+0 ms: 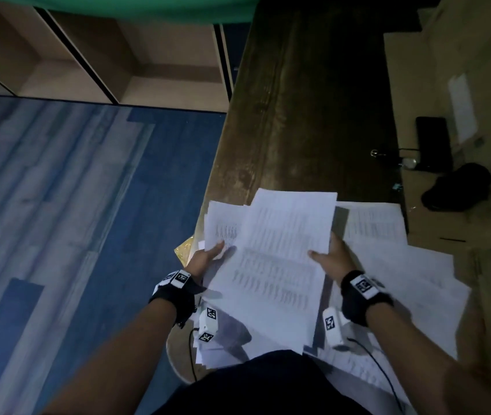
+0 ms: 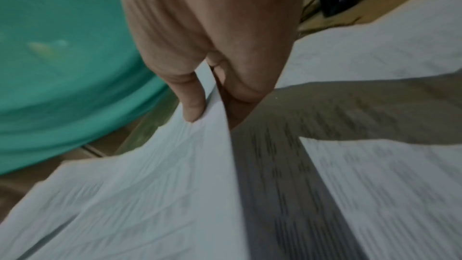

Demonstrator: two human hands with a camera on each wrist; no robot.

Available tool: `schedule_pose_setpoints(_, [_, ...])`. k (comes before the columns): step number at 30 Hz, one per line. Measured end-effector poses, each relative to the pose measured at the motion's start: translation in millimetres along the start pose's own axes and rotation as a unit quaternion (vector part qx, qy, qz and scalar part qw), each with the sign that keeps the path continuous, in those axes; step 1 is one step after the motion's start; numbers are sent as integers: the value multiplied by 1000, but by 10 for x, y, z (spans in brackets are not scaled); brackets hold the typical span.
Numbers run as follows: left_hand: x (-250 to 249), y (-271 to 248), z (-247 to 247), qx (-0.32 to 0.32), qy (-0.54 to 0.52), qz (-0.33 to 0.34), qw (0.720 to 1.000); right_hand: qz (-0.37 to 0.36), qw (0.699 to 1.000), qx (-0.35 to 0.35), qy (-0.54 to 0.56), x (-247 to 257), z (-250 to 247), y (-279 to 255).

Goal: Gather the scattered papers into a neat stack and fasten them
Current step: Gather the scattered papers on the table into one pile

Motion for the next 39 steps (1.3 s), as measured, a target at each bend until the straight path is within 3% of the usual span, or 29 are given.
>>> schedule_pose_setpoints(3, [0,10,10,-10,109,15,994,-11,991,43,-128,12,269,-126])
schedule_pose_setpoints(7, [-1,100,-75,-20,269,41,962,-45,965,80,-245,32,435,-189])
schedule_pose_setpoints(10, [-58,120,-141,-75,324,62,941,-36,983,39,-174,-29,167,-108])
schedule_pose_setpoints(12, [-80,166,-225,-87,316,71,942,-34,986,-36,-159,-153,-203,-14])
schedule_pose_setpoints(15, [-70,160,-311,-102,279,45,954,-56,950,-122,-281,-412,-761,147])
schedule_pose_setpoints(20, [-6,107,-309,-112,270,57,955,-59,859,-3,-508,-788,-1220,246])
schedule_pose_setpoints(24, [-4,153,-365,-116,269,56,954,-42,838,-8,-545,-804,-1268,237])
schedule_pose_setpoints(28, [-25,156,-324,-119,288,63,948,-16,789,-31,-613,-719,-1301,266])
schedule_pose_setpoints(31, [-36,112,-268,-126,303,81,941,14,789,-15,-615,-667,-1346,267])
schedule_pose_setpoints(35, [-34,176,-199,-102,321,111,935,37,826,21,-562,-598,-1407,179])
schedule_pose_setpoints(39, [4,205,101,-39,346,146,926,13,859,-3,-512,-380,-1442,33])
Point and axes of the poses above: each hand's wrist, its own y-axis towards the middle knuckle, its own z-axis out of the palm, x = y × z, the point moved 4 cm from there along y, towards the middle knuckle, and after that the axes turned 8 degrees about -y, right-handed, at the moved point
